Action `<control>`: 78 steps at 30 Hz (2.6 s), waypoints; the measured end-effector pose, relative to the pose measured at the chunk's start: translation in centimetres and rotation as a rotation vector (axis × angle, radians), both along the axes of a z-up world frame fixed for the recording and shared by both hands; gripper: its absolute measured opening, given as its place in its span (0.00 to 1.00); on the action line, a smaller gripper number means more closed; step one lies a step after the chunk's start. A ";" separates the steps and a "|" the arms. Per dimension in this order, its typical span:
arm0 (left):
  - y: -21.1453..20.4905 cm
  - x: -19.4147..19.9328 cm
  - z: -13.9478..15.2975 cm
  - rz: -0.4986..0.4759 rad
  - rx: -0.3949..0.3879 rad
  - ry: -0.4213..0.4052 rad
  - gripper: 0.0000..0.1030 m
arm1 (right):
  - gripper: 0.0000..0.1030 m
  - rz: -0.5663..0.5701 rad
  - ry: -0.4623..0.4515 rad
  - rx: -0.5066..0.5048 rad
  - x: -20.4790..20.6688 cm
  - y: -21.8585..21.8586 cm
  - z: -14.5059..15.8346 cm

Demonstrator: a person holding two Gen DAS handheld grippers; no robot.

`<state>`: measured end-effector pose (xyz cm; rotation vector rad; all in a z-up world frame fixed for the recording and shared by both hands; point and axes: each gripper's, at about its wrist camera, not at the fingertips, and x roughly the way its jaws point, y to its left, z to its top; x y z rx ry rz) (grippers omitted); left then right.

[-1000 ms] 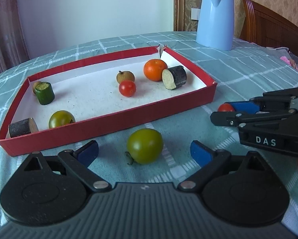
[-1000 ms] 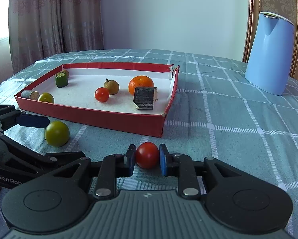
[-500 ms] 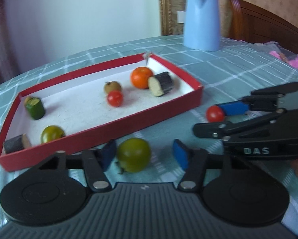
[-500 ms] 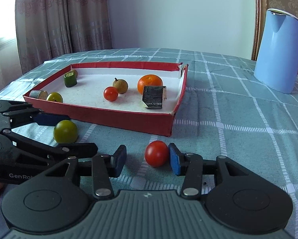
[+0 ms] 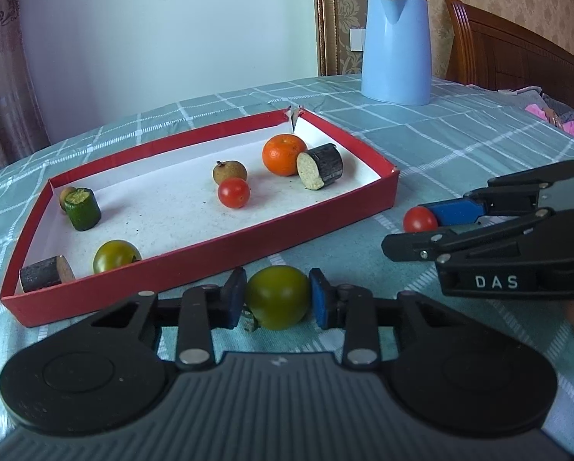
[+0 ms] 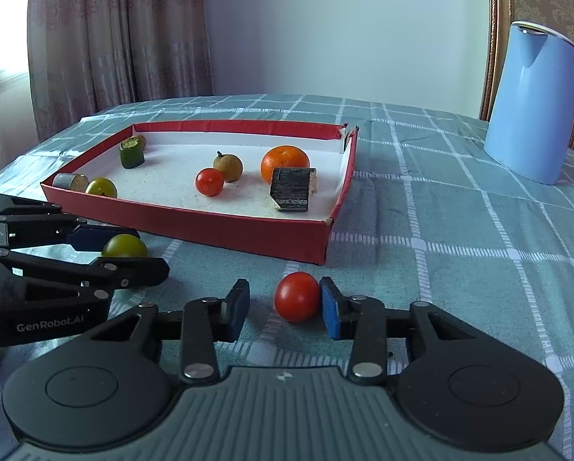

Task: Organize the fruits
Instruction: 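Carry both tomatoes into the tray and open both grippers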

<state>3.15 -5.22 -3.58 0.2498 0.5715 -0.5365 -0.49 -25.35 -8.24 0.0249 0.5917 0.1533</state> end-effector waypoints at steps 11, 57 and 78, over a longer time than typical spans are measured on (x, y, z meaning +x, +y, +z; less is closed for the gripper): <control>1.2 -0.7 0.8 0.055 -0.063 -0.044 0.31 | 0.23 -0.060 -0.075 0.030 -1.0 -1.0 0.6; 3.9 9.0 3.0 0.403 -0.105 -0.042 0.31 | 0.23 0.065 -0.094 -0.042 6.9 4.1 4.7; 3.8 11.8 1.9 0.472 -0.065 -0.033 0.53 | 0.23 0.041 0.007 -0.063 10.4 5.5 2.3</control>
